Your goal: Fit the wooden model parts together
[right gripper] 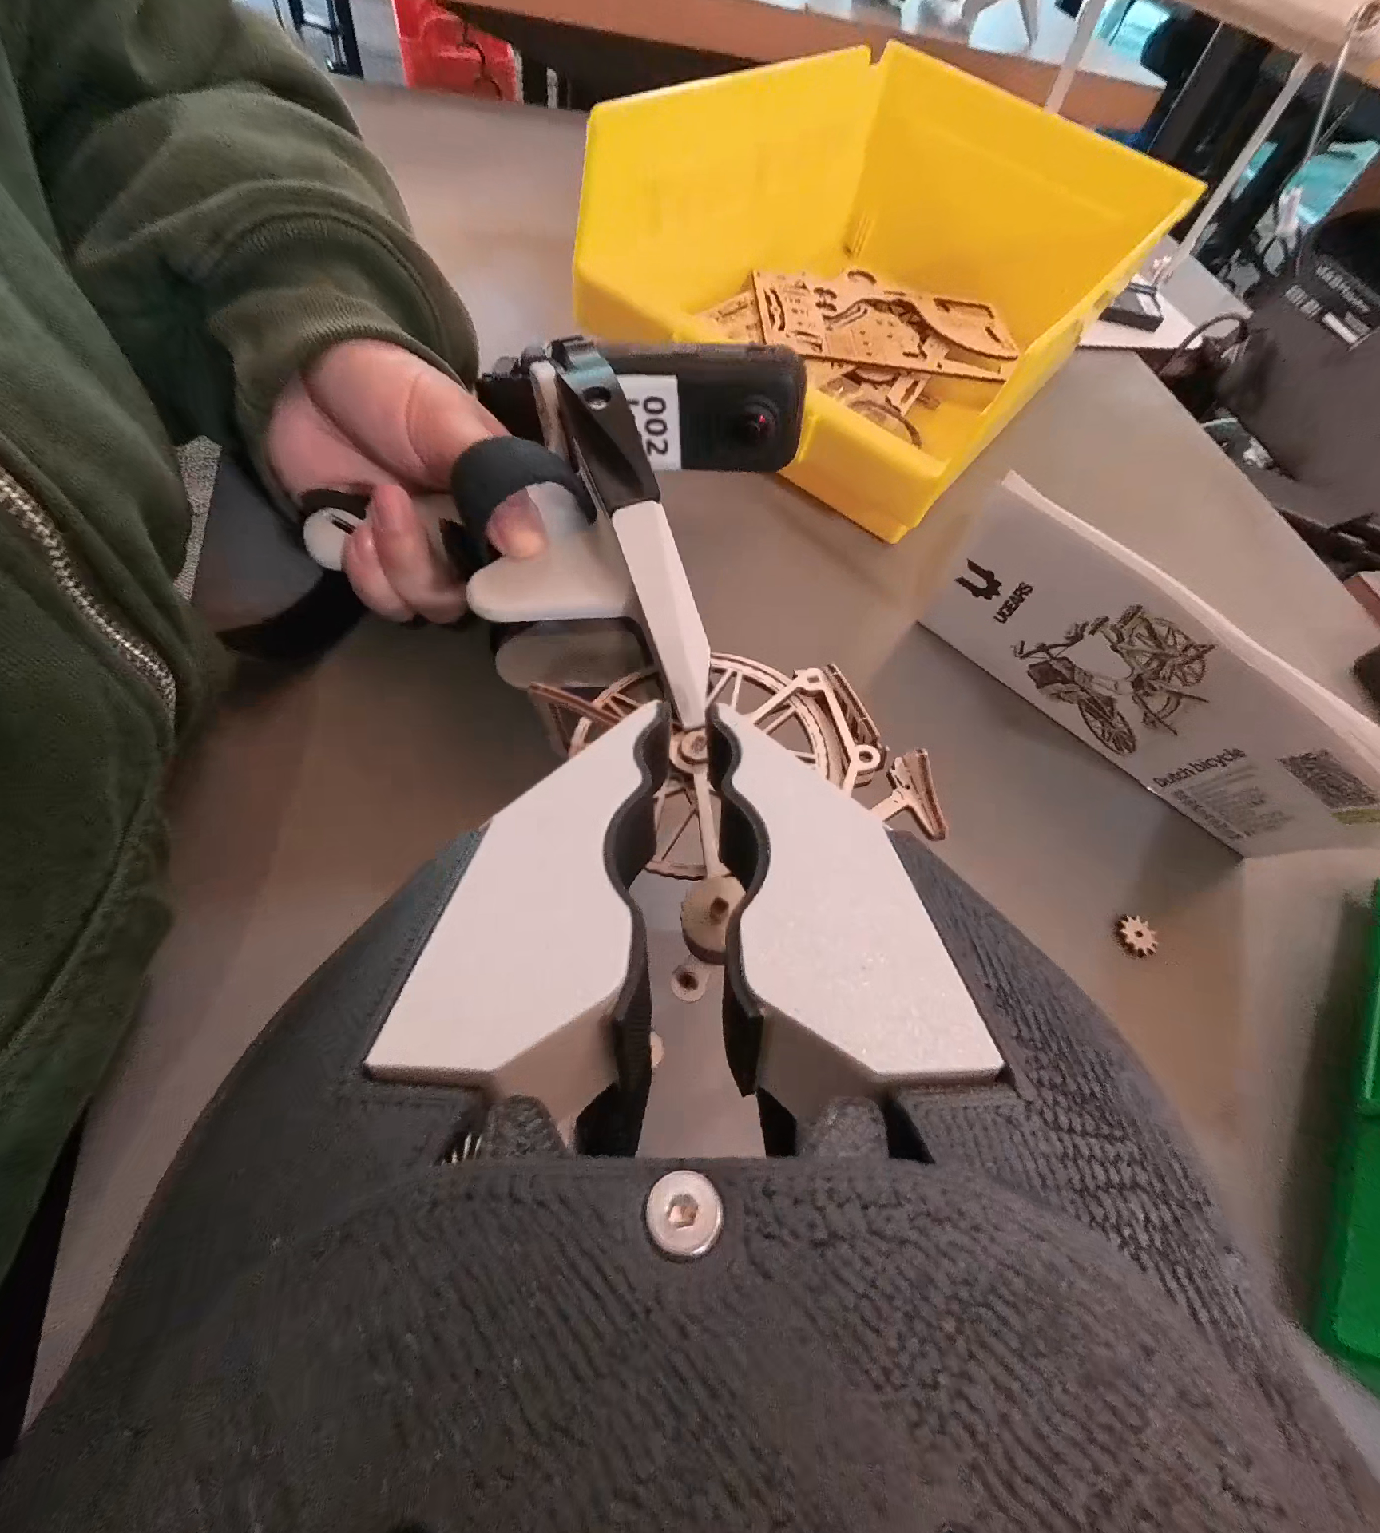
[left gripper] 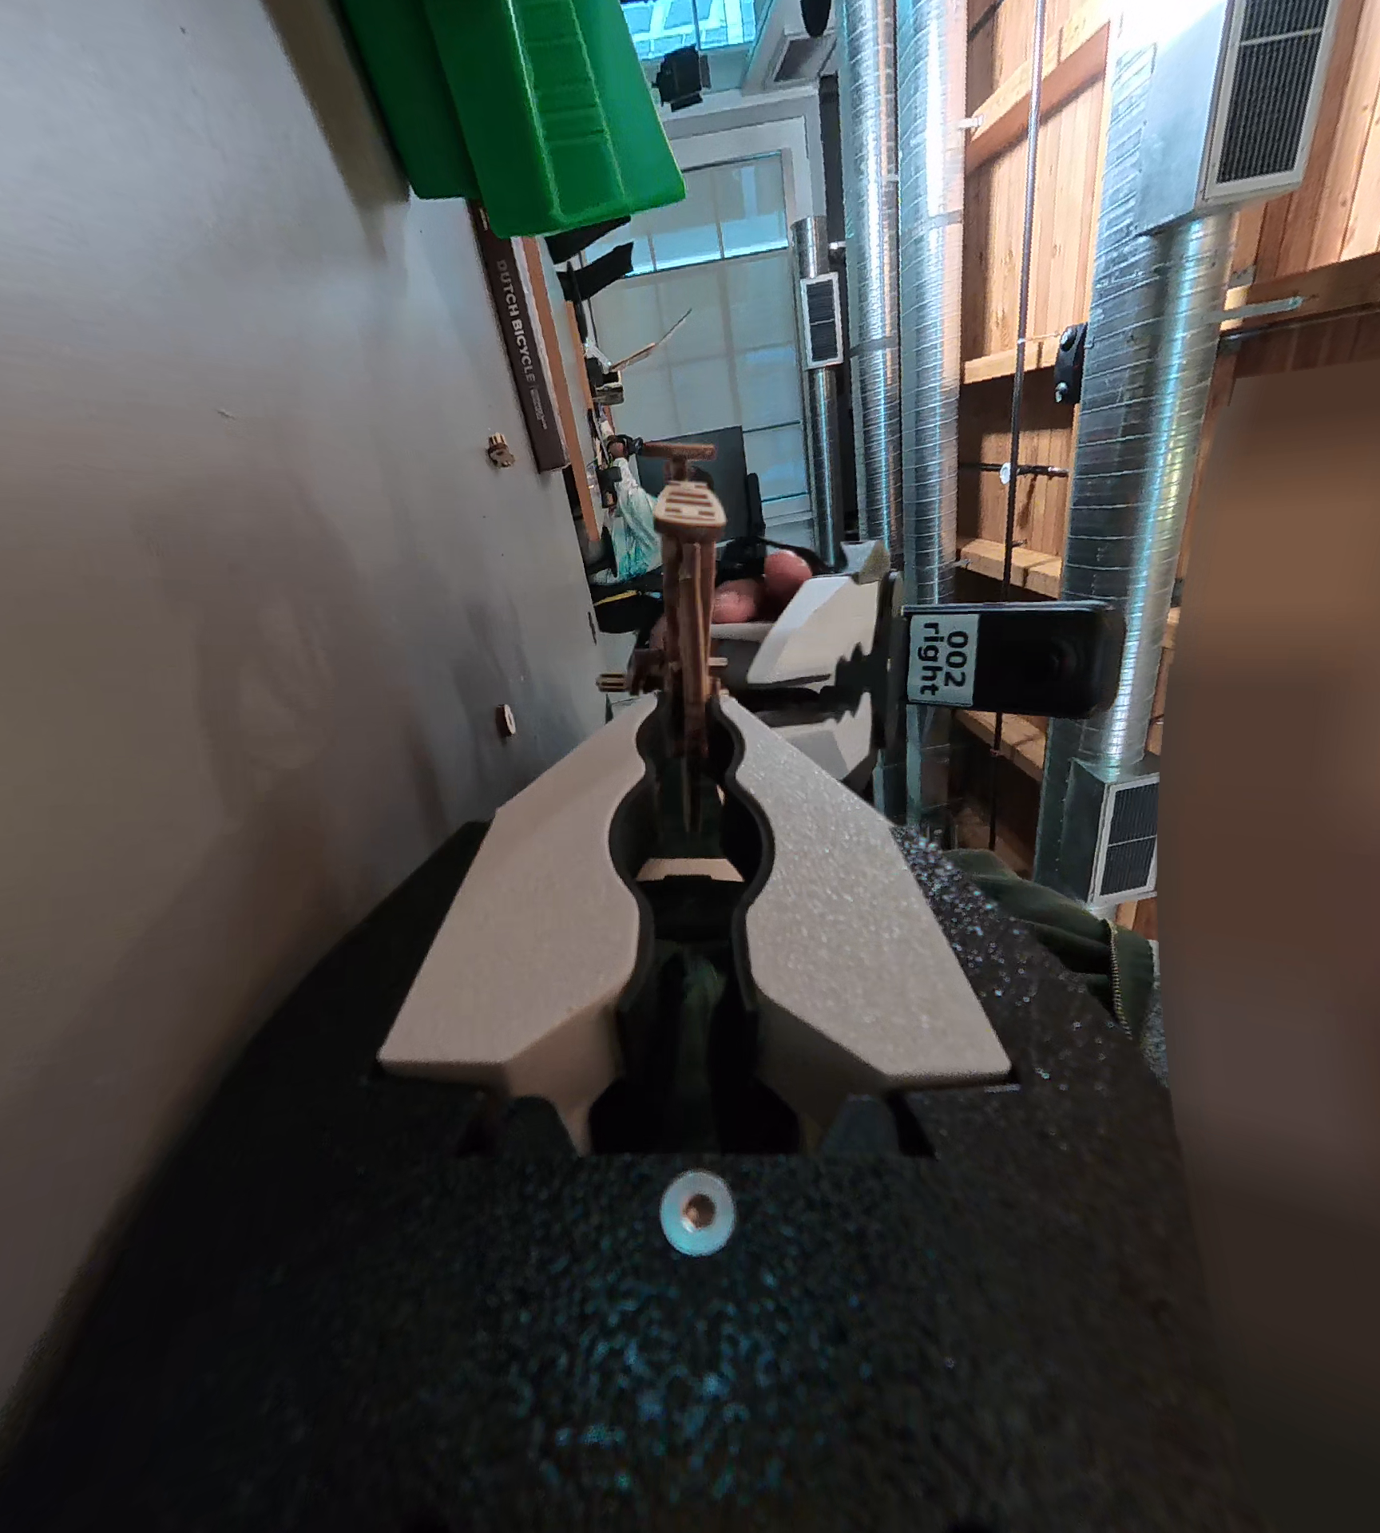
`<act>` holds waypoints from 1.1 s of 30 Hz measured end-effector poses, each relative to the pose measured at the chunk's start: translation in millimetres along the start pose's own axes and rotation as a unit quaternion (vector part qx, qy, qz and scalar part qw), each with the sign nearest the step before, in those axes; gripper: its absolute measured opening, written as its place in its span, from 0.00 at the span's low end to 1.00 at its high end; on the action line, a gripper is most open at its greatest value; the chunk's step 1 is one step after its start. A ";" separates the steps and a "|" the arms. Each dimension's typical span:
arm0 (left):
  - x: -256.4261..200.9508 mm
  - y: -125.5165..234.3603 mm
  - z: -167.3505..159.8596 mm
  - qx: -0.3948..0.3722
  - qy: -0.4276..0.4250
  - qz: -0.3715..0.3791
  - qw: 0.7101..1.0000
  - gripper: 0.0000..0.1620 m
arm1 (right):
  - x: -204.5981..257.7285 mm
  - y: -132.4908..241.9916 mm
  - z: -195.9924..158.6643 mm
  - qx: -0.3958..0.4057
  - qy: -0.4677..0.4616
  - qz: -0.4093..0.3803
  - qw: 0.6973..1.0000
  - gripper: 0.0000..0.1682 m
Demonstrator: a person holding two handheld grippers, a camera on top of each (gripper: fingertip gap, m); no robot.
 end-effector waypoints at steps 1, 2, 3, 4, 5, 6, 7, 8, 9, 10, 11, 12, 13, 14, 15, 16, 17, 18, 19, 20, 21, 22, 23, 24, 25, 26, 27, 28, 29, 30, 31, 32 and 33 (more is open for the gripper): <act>-0.1 -0.1 -0.3 0.001 -0.002 0.001 1.000 0.04 | 0.1 -1.3 -1.3 0.003 -0.003 0.001 1.000 0.04; -0.1 0.0 -0.2 0.001 -0.002 0.001 1.000 0.04 | 0.4 -2.1 -2.5 0.006 -0.006 0.004 1.000 0.03; 0.2 0.1 -0.2 0.001 0.000 0.002 1.000 0.04 | 0.4 -2.9 -3.5 0.009 -0.008 0.005 1.000 0.03; 0.4 0.2 -0.2 0.001 0.000 0.003 1.000 0.04 | 0.6 -3.2 -4.0 0.011 -0.008 0.005 1.000 0.03; 0.3 0.2 -0.1 0.001 0.000 0.003 1.000 0.04 | 0.7 -3.2 -3.9 0.011 -0.006 0.002 1.000 0.02; 0.0 0.3 0.0 0.000 -0.001 0.001 1.000 0.04 | 0.2 -2.8 -3.4 0.010 -0.005 -0.004 1.000 0.02; 0.0 0.3 -0.1 0.001 0.000 0.001 1.000 0.04 | -0.4 -2.4 -3.1 0.010 -0.004 -0.008 1.000 0.03; 0.1 0.2 -0.1 0.001 0.000 0.001 1.000 0.04 | -1.2 -2.4 -3.5 0.013 -0.005 -0.010 1.000 0.02; 0.2 0.3 -0.1 0.001 0.000 0.002 1.000 0.04 | -1.7 -2.7 -4.6 0.018 -0.007 -0.011 1.000 0.03; 0.4 0.5 -0.1 0.001 0.001 0.003 1.000 0.04 | -1.7 -2.9 -5.2 0.019 -0.008 -0.009 1.000 0.03; 0.5 0.5 -0.1 0.001 0.002 0.003 1.000 0.04 | -1.5 -3.1 -5.7 0.019 -0.008 -0.007 1.000 0.02; 0.6 0.5 -0.1 0.001 0.002 0.004 1.000 0.04 | -1.1 -3.5 -6.0 0.020 -0.007 -0.006 1.000 0.02; 0.7 0.5 -0.1 0.001 0.002 0.005 1.000 0.04 | -0.7 -3.8 -6.1 0.021 -0.004 -0.007 1.000 0.02; 0.8 0.6 0.0 0.001 0.003 0.005 1.000 0.04 | -0.4 -3.8 -6.1 0.021 -0.002 -0.007 1.000 0.02; 0.8 0.6 -0.1 0.001 0.003 0.005 1.000 0.04 | -0.3 -3.9 -6.2 0.021 -0.001 -0.007 1.000 0.02; 0.8 0.6 -0.2 0.002 0.003 0.005 1.000 0.04 | -0.3 -3.9 -6.2 0.022 -0.001 -0.007 1.000 0.02; 0.7 0.6 -0.2 0.002 0.003 0.005 1.000 0.04 | -0.2 -3.9 -6.3 0.022 -0.001 -0.007 1.000 0.02; 0.6 0.6 -0.3 0.002 0.003 0.005 1.000 0.04 | 0.0 -3.9 -6.3 0.022 -0.001 -0.007 1.000 0.02; 0.7 0.7 -0.4 0.003 0.004 0.005 1.000 0.04 | 0.2 -4.0 -6.2 0.022 0.001 -0.008 1.000 0.02; 0.6 0.7 -0.4 0.003 0.005 0.004 1.000 0.04 | 0.5 -4.0 -5.9 0.022 0.003 -0.009 1.000 0.02; 0.6 0.8 -0.5 0.003 0.006 0.004 1.000 0.04 | 1.0 -4.1 -5.6 0.024 0.007 -0.011 1.000 0.02; 0.6 0.8 -0.6 0.004 0.008 0.003 1.000 0.04 | 1.8 -4.2 -5.4 0.024 0.013 -0.013 1.000 0.02; 0.6 0.7 -0.8 0.006 0.008 0.004 1.000 0.04 | 2.5 -4.4 -5.1 0.025 0.018 -0.015 0.999 0.02; 0.6 0.5 -1.2 0.008 0.009 0.005 1.000 0.04 | 3.4 -4.7 -5.1 0.026 0.021 -0.016 0.999 0.02; 0.5 0.3 -1.6 0.011 0.008 0.006 1.000 0.04 | 3.9 -4.9 -5.0 0.027 0.022 -0.015 0.999 0.01; 0.5 0.3 -1.8 0.011 0.008 0.007 1.000 0.04 | 4.2 -5.0 -5.1 0.027 0.022 -0.015 0.999 0.01; 0.6 0.2 -1.8 0.011 0.008 0.007 1.000 0.04 | 4.3 -5.2 -5.2 0.028 0.023 -0.015 0.999 0.01; 1.1 0.4 -1.8 0.011 0.010 0.009 1.000 0.04 | 4.4 -5.6 -5.7 0.029 0.024 -0.015 0.999 0.01; 1.4 0.6 -1.6 0.009 0.012 0.011 1.000 0.04 | 4.5 -6.2 -6.2 0.029 0.025 -0.016 0.999 0.01; 1.8 0.8 -1.4 0.009 0.014 0.011 1.000 0.04 | 4.5 -6.5 -6.8 0.027 0.024 -0.017 0.999 0.01; 1.8 0.8 -1.3 0.008 0.014 0.011 1.000 0.04 | 4.4 -6.6 -7.2 0.026 0.022 -0.017 0.999 0.01; 1.6 0.7 -1.3 0.008 0.012 0.011 1.000 0.04 | 4.1 -6.6 -7.4 0.023 0.018 -0.017 0.999 0.01; 1.1 0.6 -1.2 0.007 0.009 0.008 1.000 0.04 | 3.7 -6.3 -7.3 0.018 0.015 -0.018 1.000 0.01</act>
Point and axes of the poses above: each gripper's, where its closed fingertips meet, y back along the fingers, z out of its top, x = y × z across the jaws, the point moved 9 cm from there along y, back along the fingers, and after that the axes turned 9 degrees about -z, right-handed, at the moved point
